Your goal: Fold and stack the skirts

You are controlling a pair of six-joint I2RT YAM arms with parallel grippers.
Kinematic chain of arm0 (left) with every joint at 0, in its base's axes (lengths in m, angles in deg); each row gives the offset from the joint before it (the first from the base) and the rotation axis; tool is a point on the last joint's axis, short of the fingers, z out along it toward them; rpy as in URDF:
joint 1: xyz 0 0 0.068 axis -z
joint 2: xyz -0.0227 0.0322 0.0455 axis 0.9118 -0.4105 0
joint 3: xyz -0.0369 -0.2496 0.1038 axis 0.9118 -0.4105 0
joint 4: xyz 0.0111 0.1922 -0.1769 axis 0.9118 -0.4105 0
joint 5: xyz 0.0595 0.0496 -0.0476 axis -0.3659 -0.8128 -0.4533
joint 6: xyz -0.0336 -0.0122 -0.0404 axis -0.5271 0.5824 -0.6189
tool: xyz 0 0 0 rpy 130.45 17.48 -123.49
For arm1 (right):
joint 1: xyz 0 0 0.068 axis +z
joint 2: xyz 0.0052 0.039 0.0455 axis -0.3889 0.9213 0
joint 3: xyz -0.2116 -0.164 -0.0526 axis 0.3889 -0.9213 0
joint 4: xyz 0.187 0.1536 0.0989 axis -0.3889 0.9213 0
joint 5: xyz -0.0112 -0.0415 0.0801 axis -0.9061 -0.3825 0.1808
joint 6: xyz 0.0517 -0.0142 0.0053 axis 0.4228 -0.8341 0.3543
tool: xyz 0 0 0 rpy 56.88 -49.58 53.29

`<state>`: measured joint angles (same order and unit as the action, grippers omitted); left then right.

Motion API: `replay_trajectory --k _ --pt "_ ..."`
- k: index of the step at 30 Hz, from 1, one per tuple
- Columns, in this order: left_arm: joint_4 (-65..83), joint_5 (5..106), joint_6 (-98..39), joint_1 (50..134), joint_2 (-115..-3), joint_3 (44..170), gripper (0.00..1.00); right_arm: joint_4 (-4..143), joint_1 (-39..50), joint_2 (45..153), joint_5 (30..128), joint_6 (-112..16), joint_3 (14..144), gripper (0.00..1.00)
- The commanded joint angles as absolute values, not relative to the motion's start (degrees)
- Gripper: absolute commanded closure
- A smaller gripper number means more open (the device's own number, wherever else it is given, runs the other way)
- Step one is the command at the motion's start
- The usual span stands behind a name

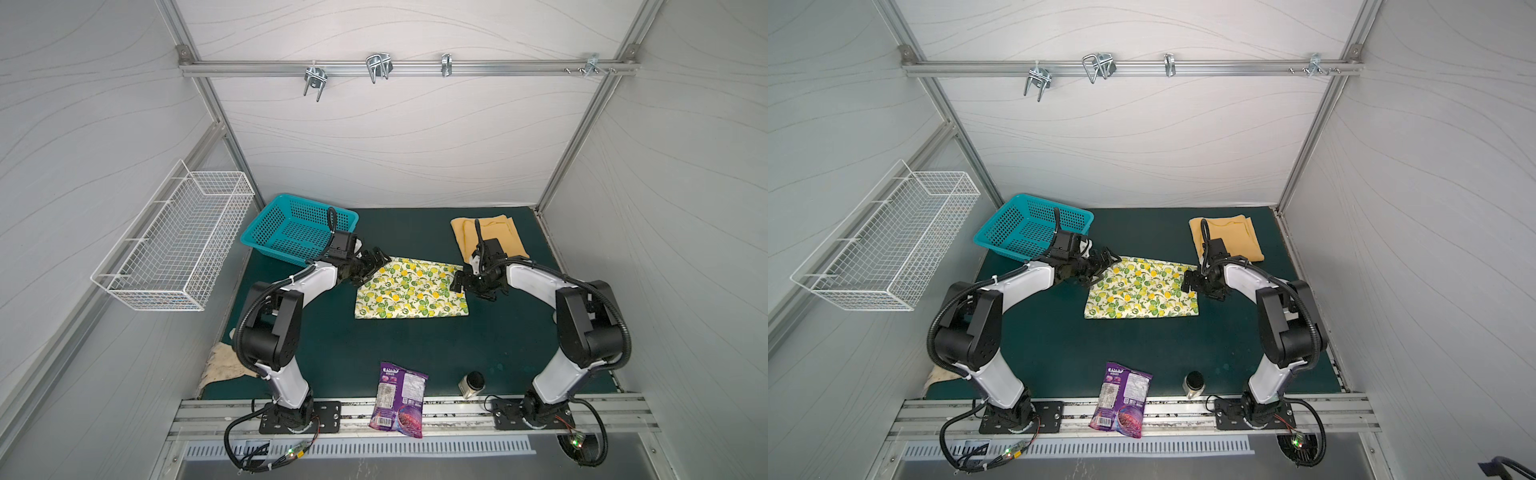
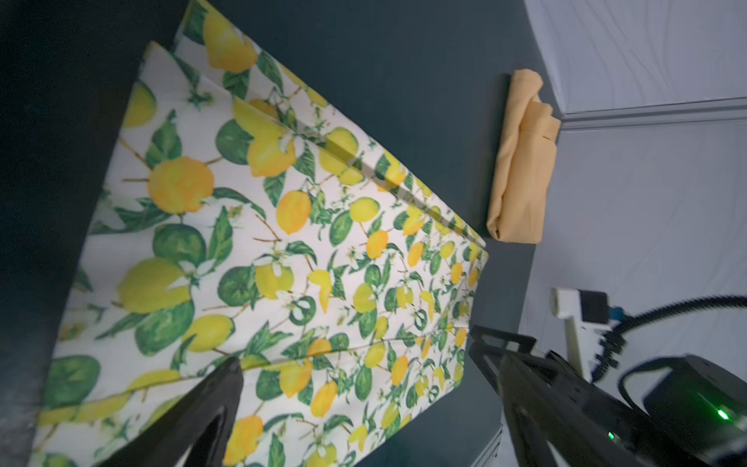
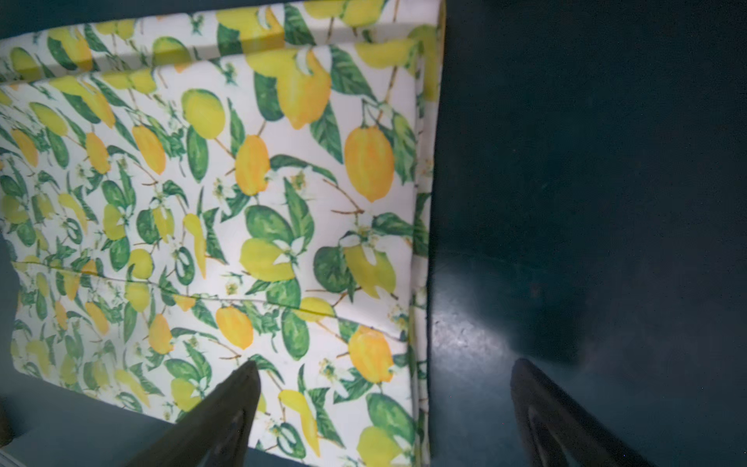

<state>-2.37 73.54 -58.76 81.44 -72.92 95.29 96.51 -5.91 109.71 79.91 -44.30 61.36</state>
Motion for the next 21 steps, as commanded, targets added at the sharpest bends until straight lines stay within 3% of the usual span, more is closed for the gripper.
replay_trajectory --k 1,12,21 --pt "-3.1 75.3 -57.9 82.7 -69.7 94.1 0.01 95.9 -6.4 111.9 81.8 -45.1 62.7 0.06" --pt "4.7 75.9 -59.7 85.5 -71.9 84.6 0.01 92.4 -6.3 117.3 86.7 -42.5 63.2 0.19" --pt "9.8 75.7 -61.2 86.2 -76.1 81.3 0.01 90.7 -6.2 120.2 89.3 -41.2 61.9 0.35"
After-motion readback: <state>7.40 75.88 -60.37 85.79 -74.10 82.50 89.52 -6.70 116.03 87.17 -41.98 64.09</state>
